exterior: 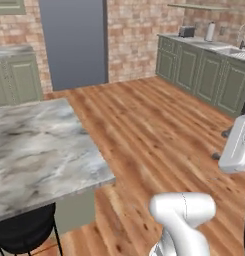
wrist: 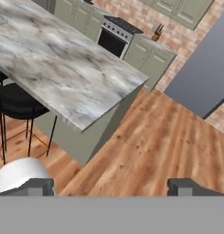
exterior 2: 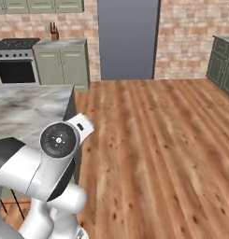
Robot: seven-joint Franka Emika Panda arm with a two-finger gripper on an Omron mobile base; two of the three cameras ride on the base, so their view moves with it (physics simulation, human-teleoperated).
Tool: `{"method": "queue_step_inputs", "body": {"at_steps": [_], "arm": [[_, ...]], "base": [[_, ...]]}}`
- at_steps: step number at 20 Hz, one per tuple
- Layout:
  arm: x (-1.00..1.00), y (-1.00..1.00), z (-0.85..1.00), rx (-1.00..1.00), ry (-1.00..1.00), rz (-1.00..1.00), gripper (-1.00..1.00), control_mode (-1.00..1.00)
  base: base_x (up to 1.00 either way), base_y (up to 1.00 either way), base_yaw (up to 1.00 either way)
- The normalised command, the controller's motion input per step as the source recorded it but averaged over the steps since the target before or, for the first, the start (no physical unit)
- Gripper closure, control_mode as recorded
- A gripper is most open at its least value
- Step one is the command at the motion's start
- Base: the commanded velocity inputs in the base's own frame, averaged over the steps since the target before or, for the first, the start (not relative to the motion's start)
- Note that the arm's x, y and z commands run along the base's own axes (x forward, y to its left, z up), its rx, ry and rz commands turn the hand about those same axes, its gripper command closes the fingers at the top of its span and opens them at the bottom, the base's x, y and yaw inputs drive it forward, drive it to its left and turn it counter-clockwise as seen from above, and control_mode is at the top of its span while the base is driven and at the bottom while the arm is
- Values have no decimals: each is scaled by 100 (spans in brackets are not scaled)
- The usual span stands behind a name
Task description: Move the hot dog bun to the plate on the dining table and place the condiment next to that plate. Then navigate to the fridge and take the sausage and place it on the plate as well.
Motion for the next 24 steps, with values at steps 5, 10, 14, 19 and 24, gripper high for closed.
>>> {"method": "queue_step_inputs", "body": {"at_steps": [5, 10, 14, 19, 24], "arm": [[0, 0, 0, 0, 0, 0, -100, 100], [0, 0, 0, 0, 0, 0, -100, 100], [0, 0, 0, 0, 0, 0, -100, 100], [0, 0, 0, 0, 0, 0, -100, 100], [0, 0, 0, 0, 0, 0, -100, 100]], "base": [[68, -100, 10], [89, -87, 21], [100, -53, 33], [100, -26, 42], [100, -12, 50]]}}
